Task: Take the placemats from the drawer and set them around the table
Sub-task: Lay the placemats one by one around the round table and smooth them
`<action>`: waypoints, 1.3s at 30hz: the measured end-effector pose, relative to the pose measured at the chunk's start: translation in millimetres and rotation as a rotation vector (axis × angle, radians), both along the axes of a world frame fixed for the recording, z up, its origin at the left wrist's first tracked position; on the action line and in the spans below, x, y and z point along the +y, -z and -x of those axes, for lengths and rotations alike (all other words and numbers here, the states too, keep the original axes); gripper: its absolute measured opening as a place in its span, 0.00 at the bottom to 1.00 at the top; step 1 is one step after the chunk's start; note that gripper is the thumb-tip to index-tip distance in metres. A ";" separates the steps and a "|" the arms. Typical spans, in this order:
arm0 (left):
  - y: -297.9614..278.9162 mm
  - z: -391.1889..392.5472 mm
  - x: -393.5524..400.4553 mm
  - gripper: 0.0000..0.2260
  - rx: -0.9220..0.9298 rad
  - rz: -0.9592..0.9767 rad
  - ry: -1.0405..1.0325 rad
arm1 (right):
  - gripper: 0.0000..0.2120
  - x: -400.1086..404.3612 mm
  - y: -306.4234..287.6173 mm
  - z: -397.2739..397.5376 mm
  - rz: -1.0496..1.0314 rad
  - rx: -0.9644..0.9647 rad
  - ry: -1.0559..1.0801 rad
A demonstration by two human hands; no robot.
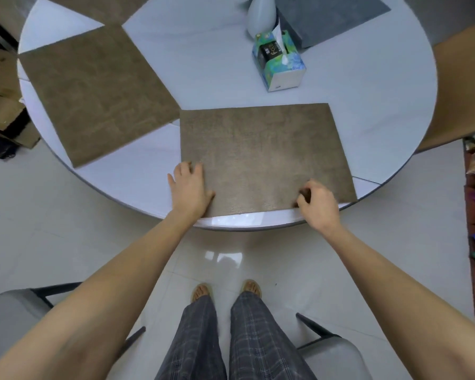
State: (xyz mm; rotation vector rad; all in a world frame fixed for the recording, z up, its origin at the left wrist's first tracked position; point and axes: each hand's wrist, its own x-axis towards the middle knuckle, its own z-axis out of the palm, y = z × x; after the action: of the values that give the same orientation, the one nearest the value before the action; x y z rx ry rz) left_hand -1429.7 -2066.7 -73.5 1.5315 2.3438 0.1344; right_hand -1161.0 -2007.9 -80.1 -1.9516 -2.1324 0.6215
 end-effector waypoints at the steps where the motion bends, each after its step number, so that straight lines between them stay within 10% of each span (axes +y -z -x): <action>1: -3.2 -17.8 5.9 0.33 -0.010 0.006 0.106 | 0.11 9.4 1.0 -11.1 0.013 0.066 0.104; 6: -7.4 -113.0 36.1 0.44 -0.130 0.202 0.387 | 0.16 58.5 11.1 -78.5 0.124 -0.014 0.370; 16: 11.0 -146.6 60.0 0.48 -0.168 0.371 0.237 | 0.11 91.2 2.7 -124.4 0.376 0.101 0.485; 39: 16.3 -147.5 58.1 0.51 -0.232 0.317 0.194 | 0.13 88.9 23.8 -114.0 0.250 0.089 0.527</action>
State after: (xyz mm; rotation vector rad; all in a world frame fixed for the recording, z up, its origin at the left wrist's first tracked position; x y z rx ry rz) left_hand -1282.2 -2008.6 -89.8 1.4854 1.9209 -0.0976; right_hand -1047.0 -1919.0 -103.9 -2.4267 -1.4438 0.8708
